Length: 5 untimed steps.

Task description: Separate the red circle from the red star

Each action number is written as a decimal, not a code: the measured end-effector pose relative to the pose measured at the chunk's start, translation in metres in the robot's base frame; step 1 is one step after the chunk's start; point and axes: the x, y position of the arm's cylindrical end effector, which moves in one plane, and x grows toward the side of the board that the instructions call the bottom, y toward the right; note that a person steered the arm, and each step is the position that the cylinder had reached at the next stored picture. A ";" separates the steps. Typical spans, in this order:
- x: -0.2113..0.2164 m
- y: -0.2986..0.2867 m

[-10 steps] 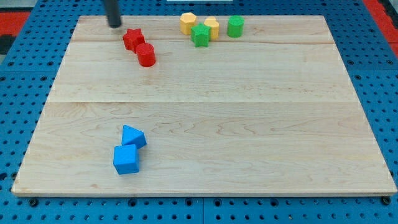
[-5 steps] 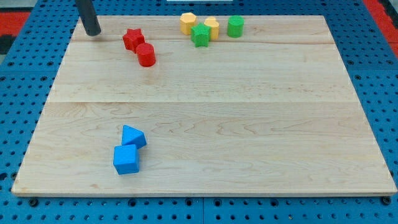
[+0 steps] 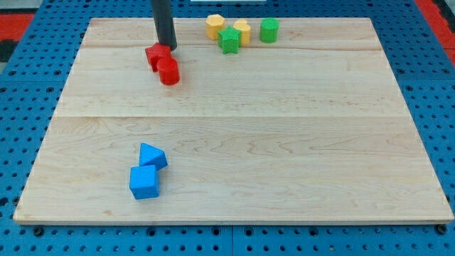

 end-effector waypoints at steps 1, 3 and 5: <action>0.029 0.003; 0.102 0.025; 0.138 -0.008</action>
